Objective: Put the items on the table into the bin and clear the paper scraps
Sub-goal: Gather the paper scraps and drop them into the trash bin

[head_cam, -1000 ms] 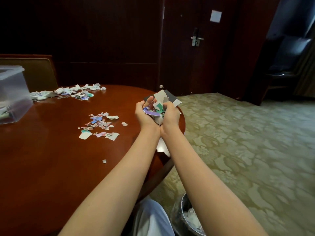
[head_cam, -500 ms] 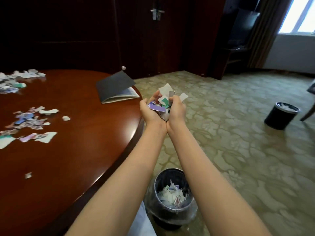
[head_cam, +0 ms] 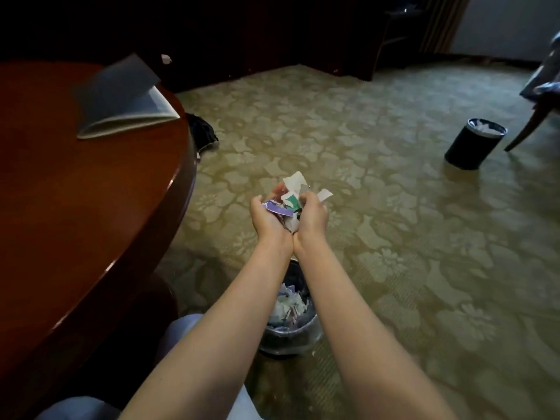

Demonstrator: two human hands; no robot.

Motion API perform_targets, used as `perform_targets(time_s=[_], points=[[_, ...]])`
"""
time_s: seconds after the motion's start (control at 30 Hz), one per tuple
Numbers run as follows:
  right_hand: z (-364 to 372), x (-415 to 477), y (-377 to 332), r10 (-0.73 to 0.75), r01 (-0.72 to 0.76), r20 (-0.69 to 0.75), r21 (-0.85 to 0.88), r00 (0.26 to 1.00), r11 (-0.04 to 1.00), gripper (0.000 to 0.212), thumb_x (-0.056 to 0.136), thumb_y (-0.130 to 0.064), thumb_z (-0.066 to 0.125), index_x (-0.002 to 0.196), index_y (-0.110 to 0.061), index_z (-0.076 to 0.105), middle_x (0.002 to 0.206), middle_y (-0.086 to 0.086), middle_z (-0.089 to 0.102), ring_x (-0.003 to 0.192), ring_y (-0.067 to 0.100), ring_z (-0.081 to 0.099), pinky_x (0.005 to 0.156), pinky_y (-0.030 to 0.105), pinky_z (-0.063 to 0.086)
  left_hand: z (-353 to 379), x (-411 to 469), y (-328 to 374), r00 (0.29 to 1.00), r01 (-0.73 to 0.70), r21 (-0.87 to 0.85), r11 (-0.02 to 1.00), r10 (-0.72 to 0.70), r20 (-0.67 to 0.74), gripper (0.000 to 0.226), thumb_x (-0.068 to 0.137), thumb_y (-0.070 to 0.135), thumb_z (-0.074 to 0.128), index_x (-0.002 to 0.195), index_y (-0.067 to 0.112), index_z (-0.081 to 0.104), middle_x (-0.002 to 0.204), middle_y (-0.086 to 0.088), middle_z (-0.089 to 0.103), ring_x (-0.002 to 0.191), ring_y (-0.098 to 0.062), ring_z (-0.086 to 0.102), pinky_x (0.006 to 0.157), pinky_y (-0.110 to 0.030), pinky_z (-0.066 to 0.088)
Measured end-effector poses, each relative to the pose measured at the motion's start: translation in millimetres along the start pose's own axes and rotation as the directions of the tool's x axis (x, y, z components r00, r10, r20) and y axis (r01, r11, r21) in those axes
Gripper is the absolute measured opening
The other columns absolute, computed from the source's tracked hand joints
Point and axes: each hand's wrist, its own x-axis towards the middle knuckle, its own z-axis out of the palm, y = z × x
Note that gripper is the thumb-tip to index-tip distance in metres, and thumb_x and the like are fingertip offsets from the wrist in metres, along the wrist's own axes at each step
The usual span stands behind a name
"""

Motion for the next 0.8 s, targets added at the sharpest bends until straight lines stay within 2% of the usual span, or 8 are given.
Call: perform_targets(time_s=[0.13,0.23,0.37,0.53,0.6,0.67,0.73,0.8], points=[[-20,22,19,0.033,-0.035,-0.060,-0.025,0.998,0.999,0.028,0.088,0.003,0.035,0.065,-0.006,0.048,0.062,0.007,0.051,0.051,0.017,0.051,0.043,0.019,0.044,-21,20,-19,0.998,0.051,0.011,0.999,-0.050,-0.049,0.041,0.096,0.028,0.026,0.075,0.010,0.057,0.056,-0.010,0.066,0.057,-0.022,0.061,0.063,-0.029,0.047],[-33,39,38,0.081,-0.087,-0.107,-0.056,0.991,0.995,0.026,0.088,0.002,0.036,0.067,-0.006,0.049,0.064,0.008,0.051,0.054,0.017,0.051,0.047,0.023,0.044,-40,35,-31,0.991,0.080,0.016,0.997,-0.078,-0.111,0.043,0.099,0.033,0.025,0.077,0.010,0.054,0.074,-0.012,0.061,0.067,-0.024,0.056,0.065,-0.030,0.045],[-50,55,59,0.144,-0.155,-0.154,-0.061,0.978,0.986,0.024,0.089,0.001,0.038,0.070,-0.007,0.049,0.066,0.008,0.052,0.055,0.018,0.051,0.051,0.026,0.044,-67,53,-45,0.977,0.113,0.031,0.993,-0.106,-0.186,0.042,0.100,0.034,0.028,0.076,0.013,0.056,0.069,-0.009,0.064,0.071,-0.023,0.056,0.066,-0.031,0.045],[-68,72,86,0.235,-0.252,-0.221,-0.050,0.946,0.967,0.015,0.090,-0.002,0.039,0.089,-0.003,0.053,0.072,0.008,0.055,0.058,0.018,0.053,0.053,0.026,0.046,-97,72,-57,0.954,0.124,0.125,0.984,-0.083,-0.290,0.037,0.102,0.034,0.030,0.082,0.017,0.056,0.085,-0.005,0.059,0.073,-0.019,0.056,0.068,-0.029,0.046],[-76,80,98,0.277,-0.298,-0.258,-0.048,0.926,0.953,0.019,0.091,-0.002,0.039,0.080,-0.005,0.054,0.072,0.007,0.055,0.059,0.018,0.053,0.052,0.026,0.046,-109,78,-61,0.935,0.137,0.129,0.982,-0.085,-0.344,0.040,0.101,0.037,0.029,0.082,0.017,0.058,0.088,-0.006,0.058,0.075,-0.019,0.057,0.069,-0.030,0.047],[-82,87,112,0.303,-0.327,-0.293,-0.036,0.907,0.944,0.023,0.091,-0.003,0.039,0.073,-0.007,0.053,0.076,0.009,0.056,0.063,0.021,0.055,0.058,0.031,0.049,-121,83,-62,0.914,0.150,0.125,0.981,-0.090,-0.395,0.044,0.101,0.035,0.026,0.081,0.016,0.060,0.087,-0.006,0.055,0.075,-0.019,0.055,0.067,-0.030,0.047],[-88,94,125,0.330,-0.356,-0.342,-0.017,0.880,0.934,0.021,0.092,-0.006,0.041,0.075,-0.007,0.054,0.082,0.011,0.057,0.073,0.025,0.058,0.074,0.039,0.052,-132,88,-64,0.896,0.183,0.132,0.974,-0.110,-0.431,0.044,0.101,0.030,0.022,0.091,0.011,0.061,0.086,-0.007,0.054,0.073,-0.019,0.053,0.065,-0.031,0.045],[-94,99,136,0.350,-0.396,-0.396,-0.038,0.849,0.917,0.016,0.093,-0.008,0.042,0.085,-0.003,0.055,0.081,0.009,0.056,0.076,0.026,0.058,0.079,0.039,0.051,-141,91,-65,0.884,0.226,0.161,0.961,-0.133,-0.448,0.043,0.100,0.028,0.021,0.113,0.012,0.058,0.088,-0.008,0.054,0.076,-0.020,0.053,0.071,-0.034,0.045]])
